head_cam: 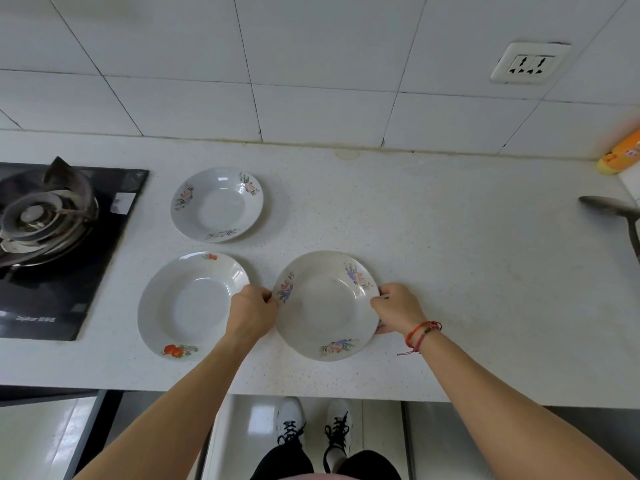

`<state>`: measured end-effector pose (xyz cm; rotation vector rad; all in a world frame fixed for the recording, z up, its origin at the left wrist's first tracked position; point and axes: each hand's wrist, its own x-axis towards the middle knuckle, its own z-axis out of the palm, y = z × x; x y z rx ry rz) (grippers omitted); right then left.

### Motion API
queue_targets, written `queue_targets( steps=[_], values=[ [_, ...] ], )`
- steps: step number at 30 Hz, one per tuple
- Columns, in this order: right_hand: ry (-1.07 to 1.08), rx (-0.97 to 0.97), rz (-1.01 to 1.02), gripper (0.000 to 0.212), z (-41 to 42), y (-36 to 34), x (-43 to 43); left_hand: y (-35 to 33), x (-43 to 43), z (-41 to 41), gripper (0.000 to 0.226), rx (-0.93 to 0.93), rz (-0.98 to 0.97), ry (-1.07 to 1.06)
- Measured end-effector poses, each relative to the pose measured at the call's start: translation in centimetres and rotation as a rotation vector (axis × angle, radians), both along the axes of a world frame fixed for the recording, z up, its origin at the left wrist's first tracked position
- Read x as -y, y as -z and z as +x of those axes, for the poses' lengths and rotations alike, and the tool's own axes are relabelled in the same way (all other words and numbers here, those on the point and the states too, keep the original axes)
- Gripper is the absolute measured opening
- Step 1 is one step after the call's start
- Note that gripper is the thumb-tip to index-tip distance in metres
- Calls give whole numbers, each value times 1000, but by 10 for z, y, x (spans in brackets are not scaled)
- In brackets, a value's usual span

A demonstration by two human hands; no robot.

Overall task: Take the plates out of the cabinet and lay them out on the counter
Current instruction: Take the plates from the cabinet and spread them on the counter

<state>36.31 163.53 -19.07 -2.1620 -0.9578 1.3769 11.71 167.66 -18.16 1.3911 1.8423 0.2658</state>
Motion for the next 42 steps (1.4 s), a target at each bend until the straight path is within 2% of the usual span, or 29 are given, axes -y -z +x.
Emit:
queue_targets(
  steps=[4, 7, 12, 18, 21, 31, 38, 42],
  values=[
    [-62, 137, 55, 16, 1, -4, 2, -2, -3, -4, 24, -30, 41, 28],
    [-27, 170, 70, 9, 3, -4, 2, -2, -5, -5, 22, -13, 37, 21],
    [-6, 141, 58, 21, 5, -5, 2, -2, -4, -4, 18, 54, -7, -39],
    [-26, 139, 49, 13, 1, -12, 3, 0, -4, -4, 20, 67, 0, -60],
    [-43, 141, 54, 28, -2, -18, 4, -1, -3, -2, 21, 73, 6, -61],
    [44, 92, 93, 21, 5, -37, -17, -13, -32, 1, 20, 102, 94, -43],
    [65, 77, 116, 25, 13, -51, -58, -25, -77, 12, 23, 137, 134, -76],
    [98, 46, 123, 17, 20, -55, -89, -35, -106, 22, 26, 151, 160, -77]
  ],
)
